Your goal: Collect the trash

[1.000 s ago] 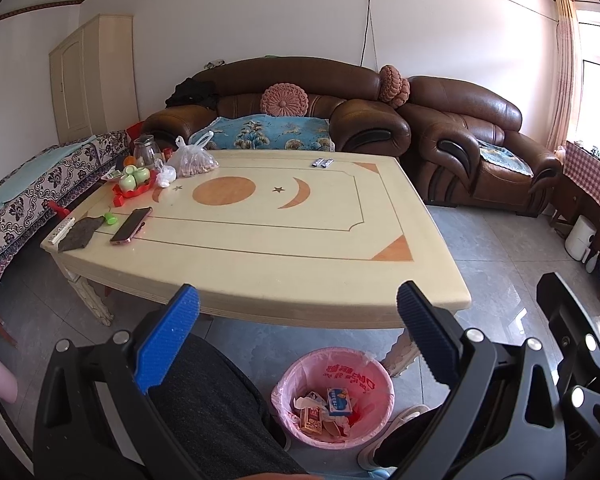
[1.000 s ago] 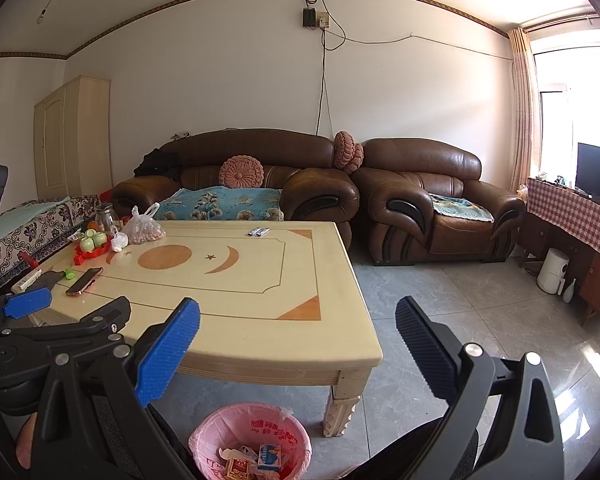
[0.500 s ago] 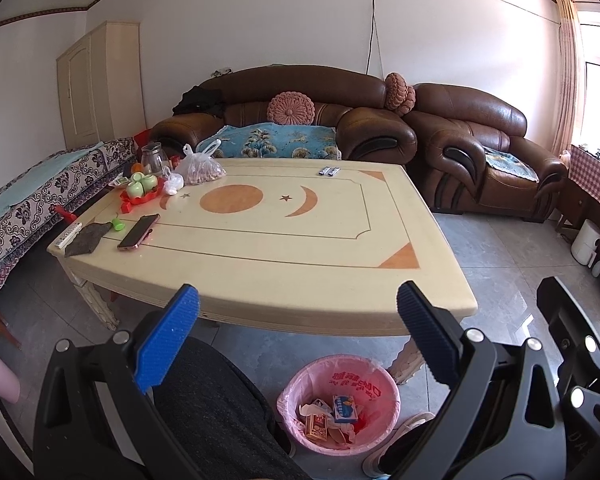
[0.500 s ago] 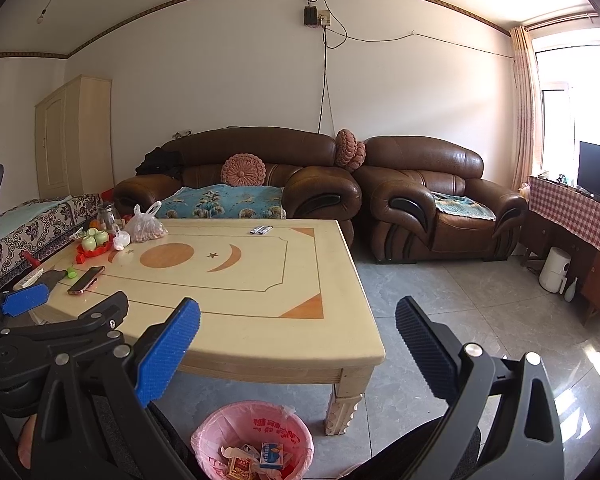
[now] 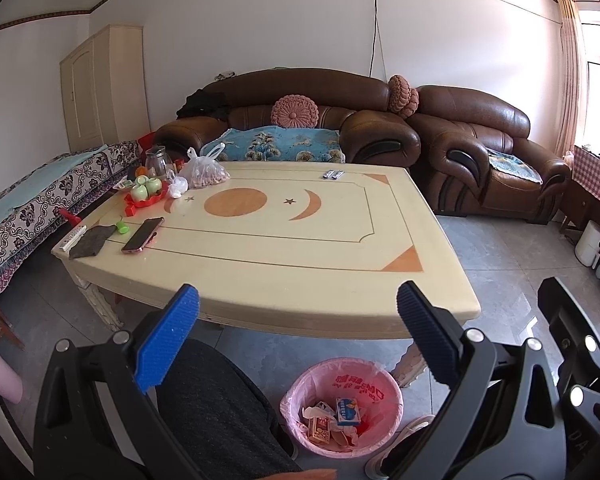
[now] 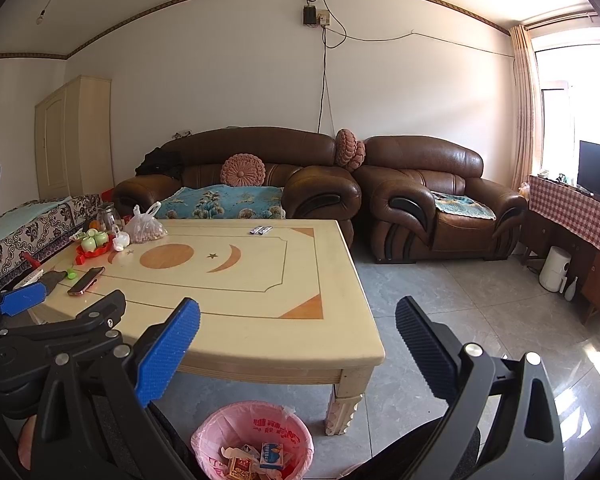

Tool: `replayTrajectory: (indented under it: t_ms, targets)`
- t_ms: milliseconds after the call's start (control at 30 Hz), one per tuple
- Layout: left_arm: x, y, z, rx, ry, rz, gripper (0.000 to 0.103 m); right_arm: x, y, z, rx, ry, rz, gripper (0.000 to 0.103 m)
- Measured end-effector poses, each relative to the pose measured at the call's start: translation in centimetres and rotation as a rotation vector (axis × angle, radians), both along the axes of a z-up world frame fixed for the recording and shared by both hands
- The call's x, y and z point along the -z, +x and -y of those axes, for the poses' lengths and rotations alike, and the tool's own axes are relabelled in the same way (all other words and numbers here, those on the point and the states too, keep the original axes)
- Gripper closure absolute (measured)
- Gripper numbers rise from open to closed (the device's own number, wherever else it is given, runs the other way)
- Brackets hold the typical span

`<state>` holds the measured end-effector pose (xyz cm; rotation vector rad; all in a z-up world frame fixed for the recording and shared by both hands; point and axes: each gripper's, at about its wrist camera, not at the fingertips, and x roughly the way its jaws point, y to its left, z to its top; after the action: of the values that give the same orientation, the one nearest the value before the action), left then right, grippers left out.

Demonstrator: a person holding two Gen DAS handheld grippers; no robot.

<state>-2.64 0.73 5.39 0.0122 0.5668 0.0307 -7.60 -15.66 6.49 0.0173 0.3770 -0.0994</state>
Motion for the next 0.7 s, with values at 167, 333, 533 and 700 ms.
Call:
replayTrajectory:
  t_ms: [167,333,533,700]
  targets:
    - [-0.07,-0.06,-0.11,0.0,-0.003,0.0,0.006,0.06,-0.05,-0.07,0.0,0.0,0.0,0.007]
    - [-0.04,-0.01,-0.18,0.001,-0.004,-0.003,0.006,0.12,-0.07,-0.16,0.0,-0.003,-0.001,0.007]
    - [-0.19,-0.09,-0.38,-0.003,-0.005,-0.003,0.006,0.14,-0.11,-0.24,-0.003,-0.002,0.0,0.007]
    - [-0.19,-0.08,-0.6,-0.002,-0.008,-0.005,0.006,0.14,-0.09,-0.24,-0.003,-0.001,-0.001,0.007]
